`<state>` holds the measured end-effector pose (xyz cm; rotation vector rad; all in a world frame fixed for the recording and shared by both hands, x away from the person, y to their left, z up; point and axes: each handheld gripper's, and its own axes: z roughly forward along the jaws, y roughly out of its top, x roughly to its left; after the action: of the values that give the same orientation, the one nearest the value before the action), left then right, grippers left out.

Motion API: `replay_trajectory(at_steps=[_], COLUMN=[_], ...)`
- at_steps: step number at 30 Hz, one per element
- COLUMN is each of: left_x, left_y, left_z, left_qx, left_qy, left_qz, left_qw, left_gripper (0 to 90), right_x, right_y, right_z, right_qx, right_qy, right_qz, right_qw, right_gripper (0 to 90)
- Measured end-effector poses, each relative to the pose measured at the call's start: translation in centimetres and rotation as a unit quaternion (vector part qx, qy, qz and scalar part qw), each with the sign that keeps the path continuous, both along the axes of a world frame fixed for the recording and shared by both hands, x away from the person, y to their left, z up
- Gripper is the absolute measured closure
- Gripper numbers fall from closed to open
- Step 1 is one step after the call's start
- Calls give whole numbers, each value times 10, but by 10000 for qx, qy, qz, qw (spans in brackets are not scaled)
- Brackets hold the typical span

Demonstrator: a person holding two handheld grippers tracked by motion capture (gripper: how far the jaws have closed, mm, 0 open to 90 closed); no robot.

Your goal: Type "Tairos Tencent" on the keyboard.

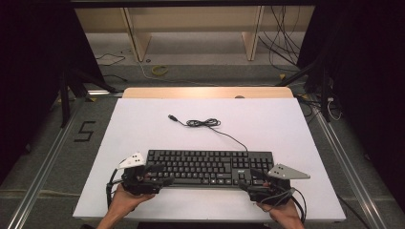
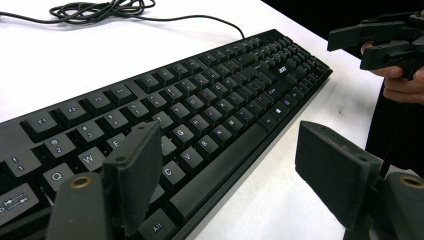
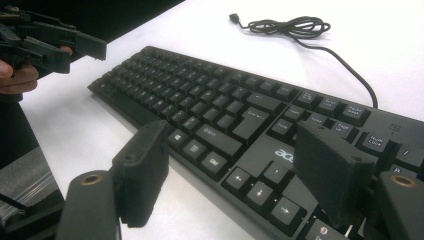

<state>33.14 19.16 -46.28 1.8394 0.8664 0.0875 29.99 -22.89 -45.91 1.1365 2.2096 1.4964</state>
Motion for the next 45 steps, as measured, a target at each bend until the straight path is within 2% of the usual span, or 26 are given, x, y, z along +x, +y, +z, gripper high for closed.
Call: replay_trajectory(at_steps=[16,29,33,34,35,38,41,45], left_x=[1,4,6,6,6,7,8,10], left_y=[1,7,10,10,11,13,16,19], left_z=[0,0,-1,-1,-1,-1,-2,-3], left_qx=[24,2,32,40,70,102,161,287], left_qy=[10,33,72,72,78,116,172,227], left_qz=[24,224,345,379,395,494,613,741], left_qw=[10000,9997,9994,9992,9992,9987,9978,9966], left_gripper=[268,271,276,278,278,287,289,323], right_x=[2,16,24,29,29,39,44,53], right_y=[4,28,42,52,52,71,78,95], right_z=[1,11,13,14,14,15,16,17], right_qx=[15,-6,-57,-133,-133,-191,-204,-268], right_qy=[4,95,171,139,139,157,174,186], right_qz=[1,234,366,464,464,610,669,765], right_qw=[10000,9997,9992,9987,9987,9978,9974,9965], right_gripper=[315,336,351,351,351,360,371,426])
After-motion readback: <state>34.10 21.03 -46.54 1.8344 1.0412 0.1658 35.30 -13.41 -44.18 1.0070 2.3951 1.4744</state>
